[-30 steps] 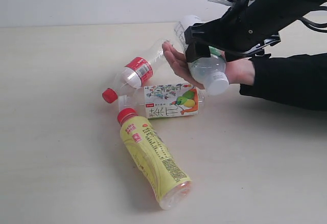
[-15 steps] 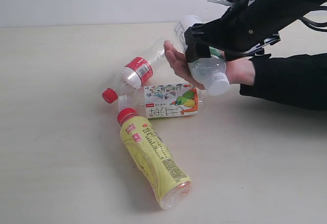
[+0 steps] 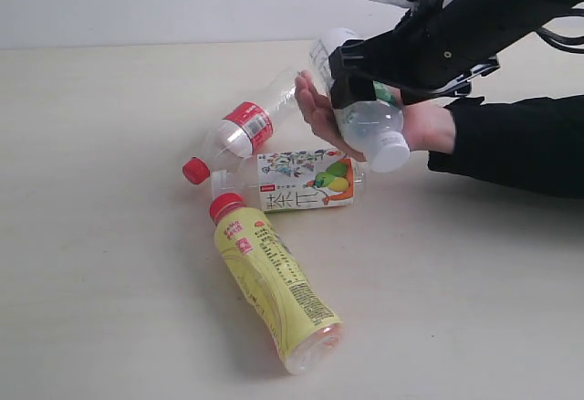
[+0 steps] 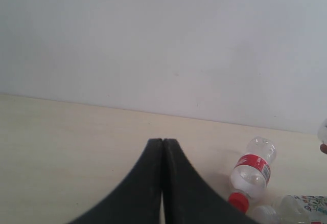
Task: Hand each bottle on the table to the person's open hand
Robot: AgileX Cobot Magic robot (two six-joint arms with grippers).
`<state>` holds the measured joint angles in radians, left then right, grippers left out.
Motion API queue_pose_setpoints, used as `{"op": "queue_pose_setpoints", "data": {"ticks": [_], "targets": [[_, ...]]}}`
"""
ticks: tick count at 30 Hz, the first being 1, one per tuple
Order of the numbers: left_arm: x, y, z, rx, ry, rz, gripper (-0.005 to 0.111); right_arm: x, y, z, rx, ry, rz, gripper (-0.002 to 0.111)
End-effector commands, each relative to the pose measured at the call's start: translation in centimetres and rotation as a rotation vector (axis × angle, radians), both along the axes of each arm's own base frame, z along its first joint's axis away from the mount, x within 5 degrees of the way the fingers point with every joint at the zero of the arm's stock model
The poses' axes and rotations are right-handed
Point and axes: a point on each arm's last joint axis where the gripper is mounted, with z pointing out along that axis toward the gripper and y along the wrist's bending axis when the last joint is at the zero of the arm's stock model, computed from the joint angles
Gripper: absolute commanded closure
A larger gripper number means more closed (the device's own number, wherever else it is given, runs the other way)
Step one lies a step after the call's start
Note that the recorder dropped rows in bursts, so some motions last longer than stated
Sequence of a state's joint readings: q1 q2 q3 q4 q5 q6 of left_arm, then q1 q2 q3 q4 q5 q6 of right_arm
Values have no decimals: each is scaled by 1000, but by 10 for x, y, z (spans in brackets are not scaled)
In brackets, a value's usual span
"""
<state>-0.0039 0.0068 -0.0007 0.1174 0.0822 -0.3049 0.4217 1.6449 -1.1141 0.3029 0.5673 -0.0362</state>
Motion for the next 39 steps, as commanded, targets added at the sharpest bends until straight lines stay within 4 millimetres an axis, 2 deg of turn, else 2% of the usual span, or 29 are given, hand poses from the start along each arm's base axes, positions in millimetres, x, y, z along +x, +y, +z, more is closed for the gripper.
{"op": "queue_pose_setpoints", "data": {"ticks": [1, 10, 16, 18, 20, 23, 24, 25, 26, 30, 31, 35, 39], "targets": [[-1, 0, 0, 4, -5, 4, 107, 2, 3, 15, 12, -32, 16, 28], [-1, 0, 0, 9, -5, 4, 107, -8, -3, 49, 25, -125, 30, 28], [-1, 0, 0, 9, -5, 4, 107, -39, -18, 102, 54, -276, 45, 33], [-1, 0, 0, 9, -5, 4, 107, -57, -28, 121, 53, -339, 56, 43], [-1, 0, 0, 9, -5, 4, 107, -78, -39, 132, 47, -398, 60, 59], [-1, 0, 0, 9, -5, 4, 107, -121, -59, 144, 54, -494, 78, 93], [-1, 0, 0, 9, -5, 4, 107, -153, -73, 142, 69, -549, 79, 108], [-1, 0, 0, 9, -5, 4, 107, -166, -79, 140, 78, -573, 76, 108], [-1, 0, 0, 9, -5, 4, 107, -195, -93, 134, 105, -649, 64, 108], [-1, 0, 0, 9, -5, 4, 107, -240, -113, 123, 162, -761, 48, 108], [-1, 0, 0, 9, -5, 4, 107, -258, -121, 118, 198, -787, 33, 108], [-1, 0, 0, 9, -5, 4, 107, -282, -130, 100, 215, -746, 31, 108], [-1, 0, 0, 9, -5, 4, 107, -291, -133, 80, 163, -641, 64, 108]]}}
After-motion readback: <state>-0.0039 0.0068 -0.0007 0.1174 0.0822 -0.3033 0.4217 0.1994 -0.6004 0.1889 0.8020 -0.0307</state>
